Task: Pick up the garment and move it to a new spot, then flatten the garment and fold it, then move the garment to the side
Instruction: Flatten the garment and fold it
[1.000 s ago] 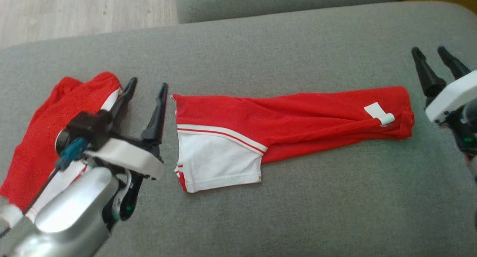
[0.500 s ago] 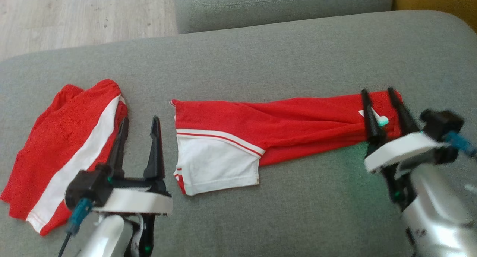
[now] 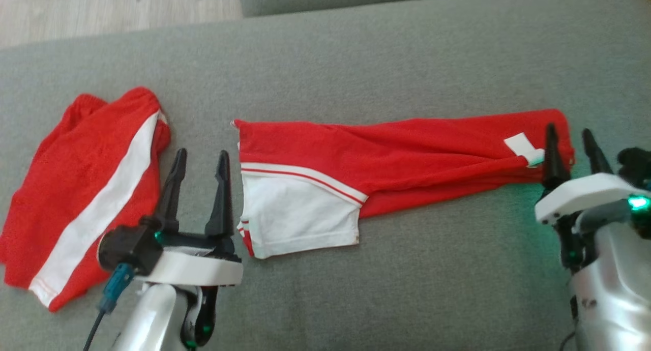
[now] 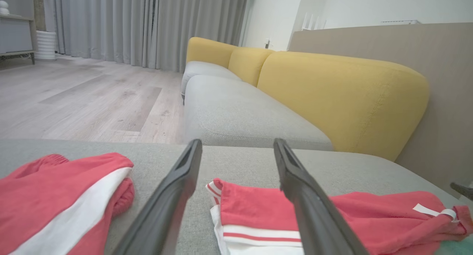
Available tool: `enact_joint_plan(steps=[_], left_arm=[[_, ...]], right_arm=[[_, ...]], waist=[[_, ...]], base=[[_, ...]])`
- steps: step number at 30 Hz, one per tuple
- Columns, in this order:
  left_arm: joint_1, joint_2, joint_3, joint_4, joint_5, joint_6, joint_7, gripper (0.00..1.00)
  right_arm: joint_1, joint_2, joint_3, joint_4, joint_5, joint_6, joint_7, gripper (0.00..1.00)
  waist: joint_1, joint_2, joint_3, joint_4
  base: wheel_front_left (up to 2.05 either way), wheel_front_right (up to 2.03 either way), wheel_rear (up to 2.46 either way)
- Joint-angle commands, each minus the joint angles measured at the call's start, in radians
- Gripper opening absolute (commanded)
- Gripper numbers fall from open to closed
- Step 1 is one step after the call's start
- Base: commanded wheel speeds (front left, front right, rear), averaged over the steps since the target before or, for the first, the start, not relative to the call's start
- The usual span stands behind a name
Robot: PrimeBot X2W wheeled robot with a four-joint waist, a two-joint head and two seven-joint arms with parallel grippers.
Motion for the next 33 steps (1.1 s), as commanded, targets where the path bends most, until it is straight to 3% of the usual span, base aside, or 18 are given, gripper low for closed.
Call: enact_joint_plan(steps=[1, 10, 14, 19, 20, 21, 27, 33], left_arm=[[-0.048, -0.002, 0.049, -0.018, 0.017, -0.014, -0.009, 1.00], [-0.073, -0.042, 0.095, 0.017, 0.066, -0.069, -0.009, 1.00], [-0.080, -0.053, 0.112, 0.025, 0.082, -0.082, -0.009, 1.00], [-0.092, -0.061, 0.130, 0.033, 0.099, -0.094, -0.009, 1.00], [-0.094, -0.063, 0.133, 0.034, 0.102, -0.096, -0.009, 1.00], [-0.096, -0.064, 0.136, 0.035, 0.105, -0.098, -0.009, 1.00], [-0.097, -0.072, 0.152, 0.036, 0.119, -0.107, -0.009, 1.00], [-0.092, -0.080, 0.167, 0.036, 0.123, -0.114, -0.010, 1.00]], right_arm=[[-0.056, 0.013, -0.025, -0.008, -0.033, -0.001, 0.010, 1.00], [-0.129, 0.067, -0.308, 0.123, -0.219, -0.001, 0.074, 1.00], [-0.144, 0.074, -0.325, 0.179, -0.229, -0.001, 0.088, 1.00], [-0.177, 0.075, -0.262, 0.266, -0.165, -0.001, 0.073, 1.00], [-0.182, 0.075, -0.250, 0.279, -0.154, -0.001, 0.069, 0.46], [-0.187, 0.075, -0.236, 0.289, -0.145, -0.001, 0.064, 0.00], [-0.199, 0.071, -0.252, 0.278, -0.165, -0.001, 0.020, 0.00], [-0.206, -0.031, -0.351, 0.225, -0.228, -0.001, 0.023, 0.00]], waist=[[-0.0001, -0.0001, 0.026, 0.016], [-0.0001, -0.0001, 0.074, 0.043], [-0.0001, -0.0001, 0.080, 0.042], [-0.0001, -0.0001, 0.084, 0.032], [-0.0001, -0.0001, 0.084, 0.030], [-0.0001, -0.0001, 0.084, 0.028], [-0.0001, -0.0001, 0.082, 0.017], [-0.0001, -0.0001, 0.075, 0.013]], base=[[0.00, 0.00, 0.00], [0.00, 0.00, 0.00], [0.00, 0.00, 0.00], [0.00, 0.00, 0.00], [0.00, 0.00, 0.00], [0.00, 0.00, 0.00], [0.00, 0.00, 0.00], [0.00, 0.00, 0.00]])
